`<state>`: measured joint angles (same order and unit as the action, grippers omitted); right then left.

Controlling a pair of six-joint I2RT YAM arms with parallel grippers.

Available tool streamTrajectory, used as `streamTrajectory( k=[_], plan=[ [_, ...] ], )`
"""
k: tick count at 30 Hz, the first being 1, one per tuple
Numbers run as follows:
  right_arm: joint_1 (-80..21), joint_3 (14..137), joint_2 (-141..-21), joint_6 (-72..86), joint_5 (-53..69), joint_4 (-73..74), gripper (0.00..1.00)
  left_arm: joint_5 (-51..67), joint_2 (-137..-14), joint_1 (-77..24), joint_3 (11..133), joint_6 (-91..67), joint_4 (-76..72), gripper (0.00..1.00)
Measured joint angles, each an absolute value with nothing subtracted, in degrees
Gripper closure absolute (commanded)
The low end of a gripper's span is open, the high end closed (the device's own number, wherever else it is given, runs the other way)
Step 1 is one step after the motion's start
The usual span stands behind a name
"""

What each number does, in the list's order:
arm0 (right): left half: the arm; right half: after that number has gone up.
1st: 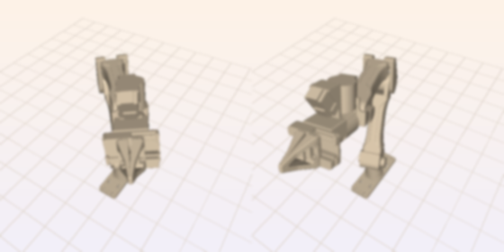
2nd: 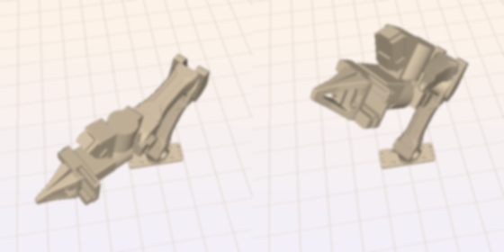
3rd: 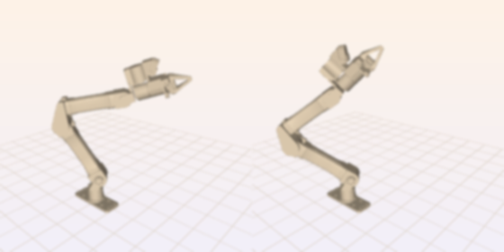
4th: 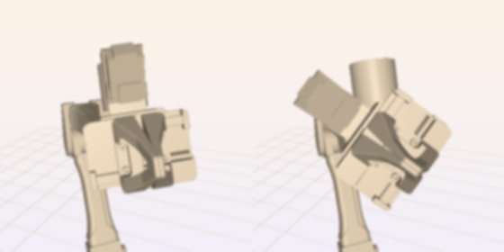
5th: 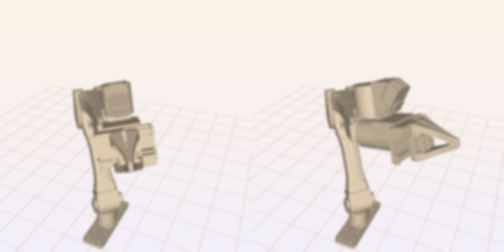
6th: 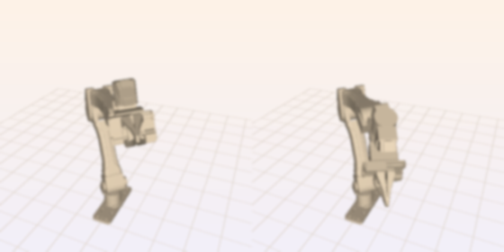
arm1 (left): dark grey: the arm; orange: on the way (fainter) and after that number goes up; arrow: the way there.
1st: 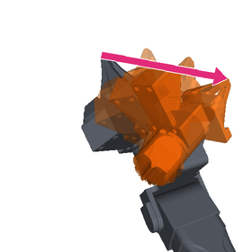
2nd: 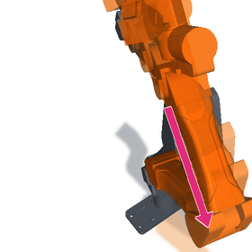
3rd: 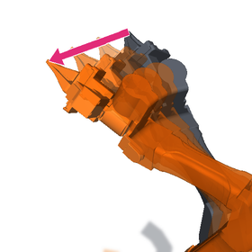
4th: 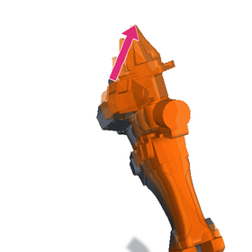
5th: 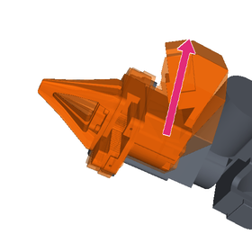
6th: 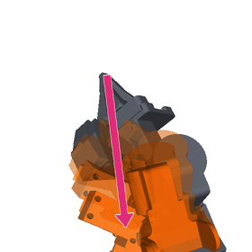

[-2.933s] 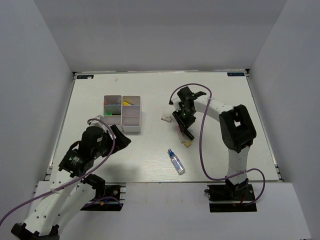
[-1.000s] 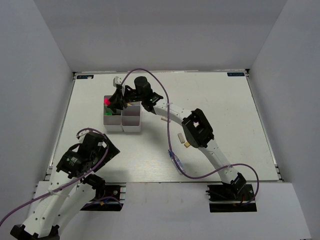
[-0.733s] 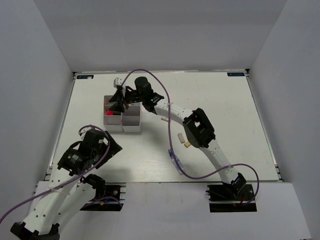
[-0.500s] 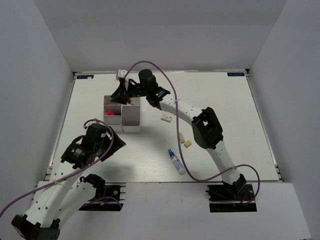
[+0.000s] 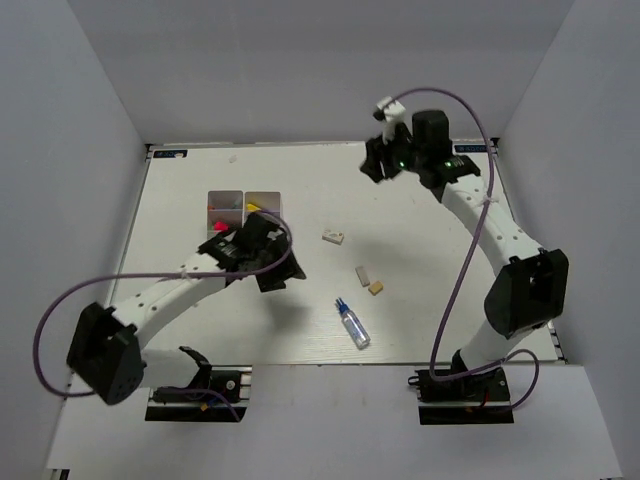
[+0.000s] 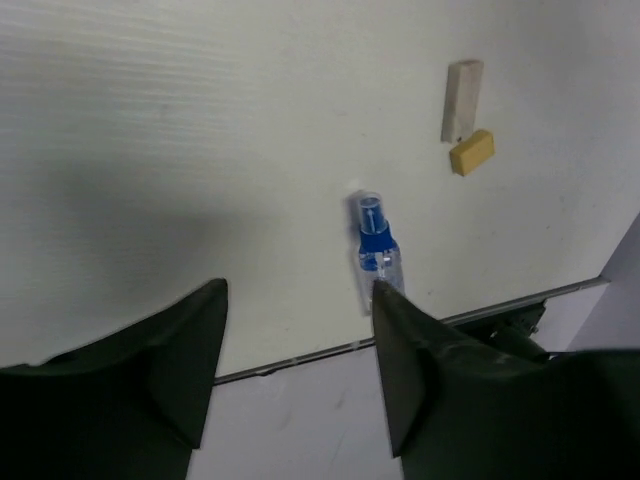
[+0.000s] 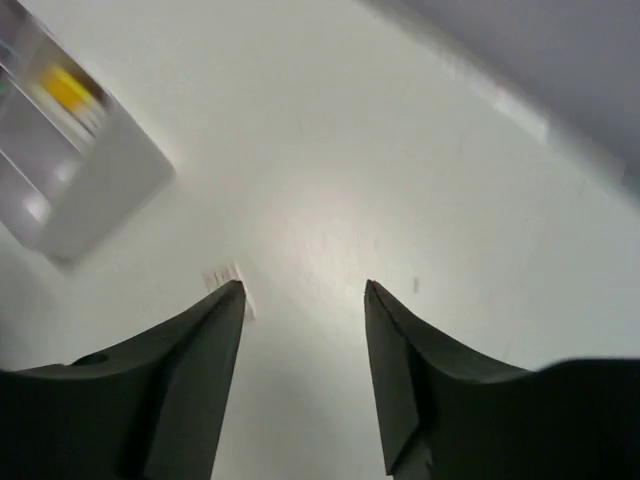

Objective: Sort the stationery into containers
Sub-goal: Pick up the stationery from the center of the board.

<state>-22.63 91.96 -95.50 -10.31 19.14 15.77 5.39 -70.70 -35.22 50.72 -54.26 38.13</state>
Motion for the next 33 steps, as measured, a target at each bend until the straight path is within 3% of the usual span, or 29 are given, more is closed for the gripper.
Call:
streamTrajectory(
  k=[2, 5, 11, 17, 26, 33],
  plan=[
    [-18.76, 83.77, -93.45, -11.14, 18.11, 20.25, 0.39, 4.86, -76.69, -39.51, 54.83, -55.44, 37.65, 0.2],
    [-15.4, 74.39, -91.74, -11.35, 17.37, 27.62, 0.39, 2.96, -85.12, -45.8, 61.39, -58.08, 37.87, 0.16],
    [-10.83, 63.68, -83.35, -10.72, 17.82, 33.32, 0.39, -1.04, -99.35, -55.37, 72.07, -64.99, 41.54, 0.16],
    [-7.16, 60.95, -74.72, -10.22, 19.46, 33.3, 0.39, -2.46, -108.71, -59.29, 77.25, -70.61, 45.34, 0.19],
    [-5.04, 59.09, -74.56, -8.69, 22.2, 33.15, 0.39, -1.83, -111.81, -59.46, 79.26, -74.41, 49.36, 0.37],
    [-4.82, 57.43, -74.41, -8.12, 23.27, 32.88, 0.39, -0.03, -116.11, -59.48, 84.29, -75.09, 52.21, 0.43]
  ],
)
